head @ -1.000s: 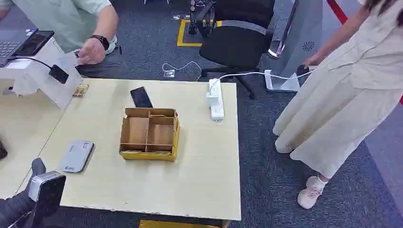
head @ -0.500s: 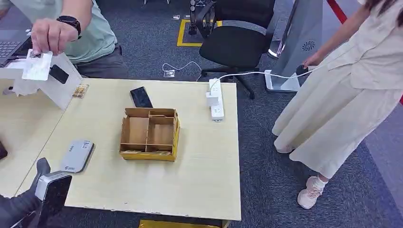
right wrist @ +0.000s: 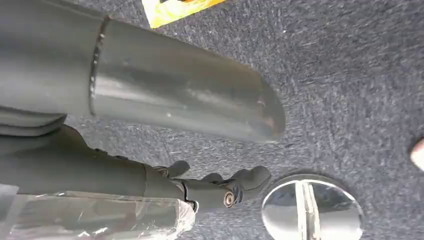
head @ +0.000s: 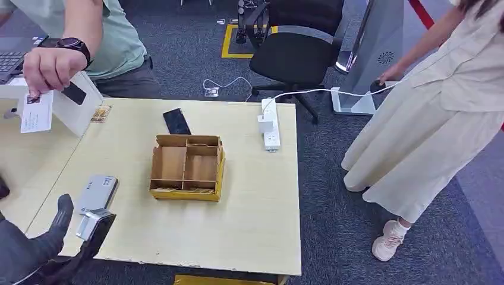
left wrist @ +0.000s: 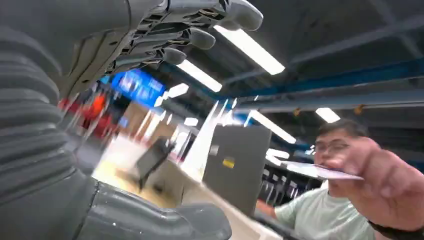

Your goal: Pass the card to the sensor for recognition and then transmit it.

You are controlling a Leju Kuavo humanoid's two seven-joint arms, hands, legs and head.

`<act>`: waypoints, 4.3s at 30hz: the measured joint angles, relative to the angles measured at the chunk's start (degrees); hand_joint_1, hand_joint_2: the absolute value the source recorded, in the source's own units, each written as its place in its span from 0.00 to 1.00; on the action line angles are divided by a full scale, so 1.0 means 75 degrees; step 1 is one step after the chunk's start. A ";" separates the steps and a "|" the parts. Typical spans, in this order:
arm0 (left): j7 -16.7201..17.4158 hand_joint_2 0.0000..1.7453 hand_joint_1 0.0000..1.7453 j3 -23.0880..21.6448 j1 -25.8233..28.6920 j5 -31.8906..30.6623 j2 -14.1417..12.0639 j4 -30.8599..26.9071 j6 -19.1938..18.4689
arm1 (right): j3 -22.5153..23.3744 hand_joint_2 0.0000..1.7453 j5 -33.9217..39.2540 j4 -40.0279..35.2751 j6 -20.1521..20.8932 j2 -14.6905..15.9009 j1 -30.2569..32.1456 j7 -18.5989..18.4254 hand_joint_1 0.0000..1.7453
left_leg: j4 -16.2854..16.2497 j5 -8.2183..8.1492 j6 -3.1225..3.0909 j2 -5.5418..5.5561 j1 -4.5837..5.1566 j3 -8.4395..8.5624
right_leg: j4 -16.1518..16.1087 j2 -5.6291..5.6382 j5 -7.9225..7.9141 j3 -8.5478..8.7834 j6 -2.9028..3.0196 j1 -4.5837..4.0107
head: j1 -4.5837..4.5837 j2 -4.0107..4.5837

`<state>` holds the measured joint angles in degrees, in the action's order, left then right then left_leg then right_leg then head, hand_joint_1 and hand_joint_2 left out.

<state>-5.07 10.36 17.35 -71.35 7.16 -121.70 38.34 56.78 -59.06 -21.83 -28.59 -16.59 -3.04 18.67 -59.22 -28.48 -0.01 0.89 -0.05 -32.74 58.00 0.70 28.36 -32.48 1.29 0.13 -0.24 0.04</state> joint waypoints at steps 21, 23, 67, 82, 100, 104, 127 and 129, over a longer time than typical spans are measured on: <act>0.2276 1.00 0.00 -0.1382 -0.3115 -0.2024 -0.2681 0.3043 -0.0222 | -0.0647 0.00 -0.0076 0.0545 -0.0119 0.0230 -0.0309 -0.0149 0.00 | 0.0000 0.0017 0.0008 0.0000 -0.0001 0.0004 | 0.0007 0.0004 -0.0009 0.0004 0.0004 -0.0001 | 0.0003 0.0000; 0.2589 1.00 0.00 -0.1564 -0.3248 -0.2024 -0.2850 0.3161 -0.0271 | -0.0679 0.00 -0.0020 0.0568 -0.0122 0.0239 -0.0305 -0.0152 0.00 | 0.0000 0.0017 0.0008 -0.0002 -0.0002 0.0005 | 0.0007 0.0007 -0.0009 0.0004 0.0004 -0.0001 | 0.0000 0.0003; 0.2197 1.00 1.00 -0.2127 -0.3135 -0.1989 -0.2791 0.3124 -0.0385 | -0.0877 0.00 0.0426 0.0600 -0.0216 0.0306 -0.0253 -0.0149 0.00 | 0.0000 0.0016 0.0007 -0.0002 -0.0001 0.0001 | 0.0007 0.0007 -0.0008 0.0004 0.0003 -0.0001 | 0.0003 0.0000; 0.2066 1.00 1.00 -0.2127 -0.3134 -0.1802 -0.2771 0.3124 -0.0452 | -0.0918 0.00 0.0490 0.0600 -0.0245 0.0315 -0.0246 -0.0163 0.00 | 0.0000 0.0016 0.0007 -0.0002 -0.0001 0.0001 | 0.0007 0.0007 -0.0009 0.0004 0.0003 -0.0001 | 0.0003 0.0003; 0.0968 1.00 1.00 -0.2081 -0.2650 0.3282 -0.2648 0.2713 -0.2162 | -0.0979 0.00 0.0769 0.0463 -0.0207 0.0335 -0.0103 -0.0251 0.00 | 0.0000 0.0016 0.0007 -0.0002 -0.0001 0.0000 | 0.0006 0.0006 -0.0008 0.0005 0.0003 -0.0001 | 0.0006 0.0000; 0.0369 1.00 1.00 -0.1920 -0.2495 0.4654 -0.2538 0.2587 -0.2501 | -0.0979 0.00 0.0807 0.0402 -0.0154 0.0335 0.0006 -0.0210 0.00 | 0.0000 0.0016 0.0007 -0.0002 -0.0001 -0.0001 | 0.0006 0.0006 -0.0008 0.0004 0.0003 -0.0001 | 0.0003 0.0000; 0.1235 1.00 1.00 -0.1329 -0.2751 0.8823 -0.2614 0.2996 -0.4759 | -0.0778 0.00 0.0839 0.0323 -0.0239 0.0379 0.0091 0.0038 0.00 | 0.0000 0.0016 0.0007 -0.0001 -0.0001 0.0000 | 0.0007 0.0006 -0.0008 0.0005 0.0003 -0.0001 | 0.0003 0.0000; 0.1058 1.00 1.00 -0.1294 -0.2741 0.9104 -0.2642 0.3051 -0.4823 | -0.0743 0.00 0.0860 0.0353 -0.0250 0.0390 0.0093 0.0093 0.00 | 0.0000 0.0016 0.0007 -0.0001 -0.0001 -0.0001 | 0.0007 0.0006 -0.0008 0.0005 0.0003 -0.0001 | 0.0003 0.0000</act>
<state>2.87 0.65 -3.20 -3.07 -12.65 -98.82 2.16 51.21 -52.61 -19.19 -30.47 -13.66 -2.35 19.36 -59.22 -28.36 0.05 0.88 -0.06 -32.75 58.05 0.74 28.30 -32.45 1.32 0.12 -0.22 0.04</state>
